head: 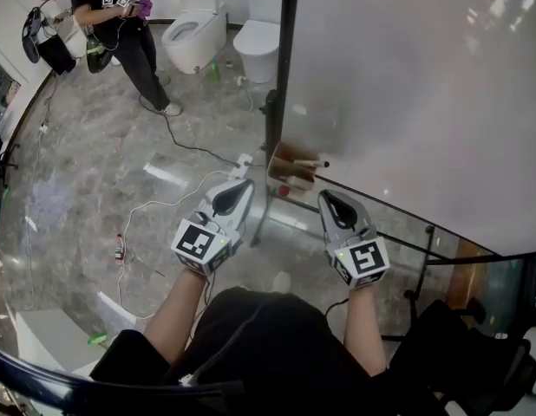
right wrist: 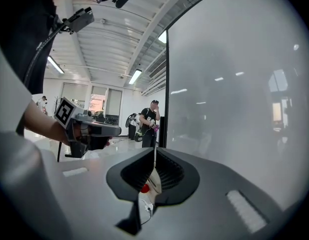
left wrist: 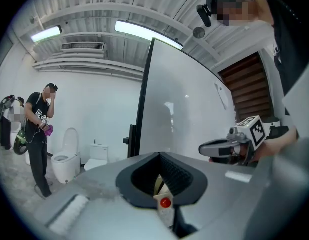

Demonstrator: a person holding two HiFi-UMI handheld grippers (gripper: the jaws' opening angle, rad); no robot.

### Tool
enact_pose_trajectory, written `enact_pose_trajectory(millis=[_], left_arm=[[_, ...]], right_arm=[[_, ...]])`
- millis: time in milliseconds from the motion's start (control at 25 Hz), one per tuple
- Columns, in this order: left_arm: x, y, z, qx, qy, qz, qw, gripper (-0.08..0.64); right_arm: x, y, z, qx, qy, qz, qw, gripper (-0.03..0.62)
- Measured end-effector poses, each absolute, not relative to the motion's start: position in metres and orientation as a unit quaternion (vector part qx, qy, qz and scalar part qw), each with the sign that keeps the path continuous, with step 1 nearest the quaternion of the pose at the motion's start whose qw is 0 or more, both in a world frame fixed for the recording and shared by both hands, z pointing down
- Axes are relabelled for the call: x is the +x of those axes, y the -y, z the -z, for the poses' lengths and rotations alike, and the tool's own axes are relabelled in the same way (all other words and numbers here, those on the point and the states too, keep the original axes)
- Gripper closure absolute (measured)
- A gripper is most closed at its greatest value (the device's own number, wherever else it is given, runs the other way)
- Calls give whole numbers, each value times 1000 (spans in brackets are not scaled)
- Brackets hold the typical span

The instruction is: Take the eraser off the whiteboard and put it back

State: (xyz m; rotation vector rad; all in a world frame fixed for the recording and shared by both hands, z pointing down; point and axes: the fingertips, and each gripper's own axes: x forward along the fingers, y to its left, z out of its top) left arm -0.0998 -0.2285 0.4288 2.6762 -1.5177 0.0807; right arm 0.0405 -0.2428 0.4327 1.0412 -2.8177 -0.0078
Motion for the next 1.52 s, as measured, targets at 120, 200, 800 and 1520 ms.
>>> enact_pose_trajectory(millis=[120, 200, 800, 1520], left_arm=[[-90, 234, -437, 867, 496, -31, 33, 554], [-81, 237, -438, 867, 496, -33, 35, 554], [-37, 251, -461, 881, 466, -77, 22, 554], [-14, 269, -494, 923, 329, -190, -52, 411]], right_arm=[[45, 250, -437, 330, 941, -1, 68, 565], [47, 253, -439, 320, 945, -3, 67, 559], [69, 264, -451, 317, 946, -18, 72, 537], [86, 251, -440, 418, 904, -27, 79, 525]])
